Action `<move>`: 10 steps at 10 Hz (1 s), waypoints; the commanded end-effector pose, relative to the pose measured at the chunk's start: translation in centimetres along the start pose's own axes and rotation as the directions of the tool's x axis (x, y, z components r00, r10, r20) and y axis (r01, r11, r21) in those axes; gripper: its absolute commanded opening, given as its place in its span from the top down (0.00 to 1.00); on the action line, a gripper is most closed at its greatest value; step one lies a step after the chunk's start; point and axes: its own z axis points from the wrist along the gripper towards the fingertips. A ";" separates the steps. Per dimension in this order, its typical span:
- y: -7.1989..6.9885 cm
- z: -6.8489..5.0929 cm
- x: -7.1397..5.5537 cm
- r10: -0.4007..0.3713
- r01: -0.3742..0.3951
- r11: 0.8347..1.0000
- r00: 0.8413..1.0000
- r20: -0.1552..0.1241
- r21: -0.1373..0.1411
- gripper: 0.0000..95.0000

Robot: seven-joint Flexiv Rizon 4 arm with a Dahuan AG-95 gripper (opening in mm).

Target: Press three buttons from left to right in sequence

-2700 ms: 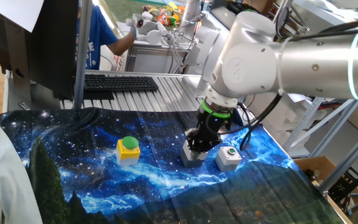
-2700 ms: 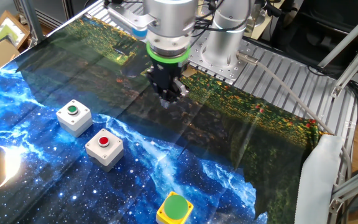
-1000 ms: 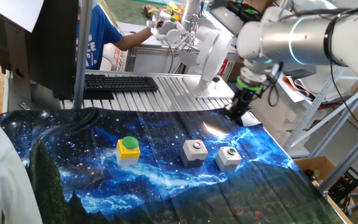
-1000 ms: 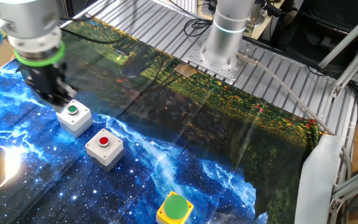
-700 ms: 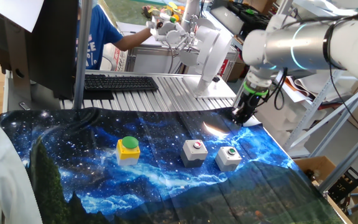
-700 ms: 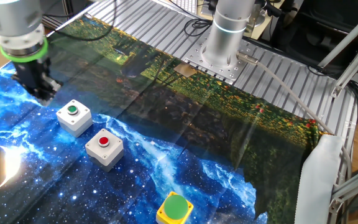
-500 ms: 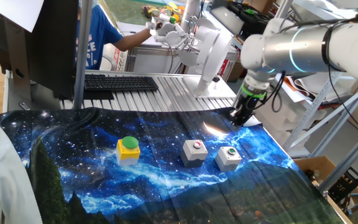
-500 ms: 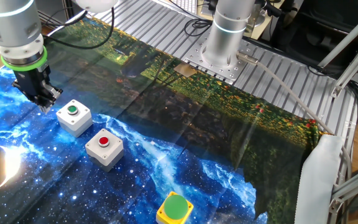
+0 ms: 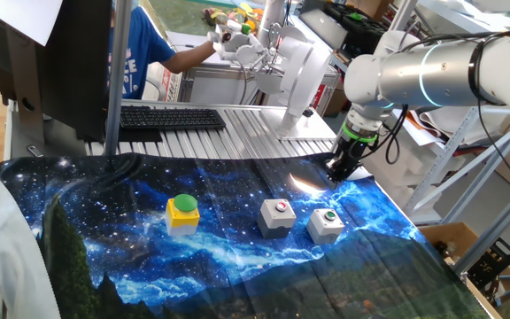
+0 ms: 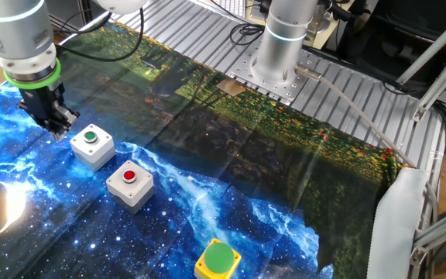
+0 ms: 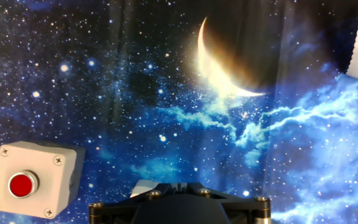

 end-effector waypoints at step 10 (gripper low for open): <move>0.4 0.2 0.1 0.040 -0.040 0.999 0.999 -0.004 -0.008 1.00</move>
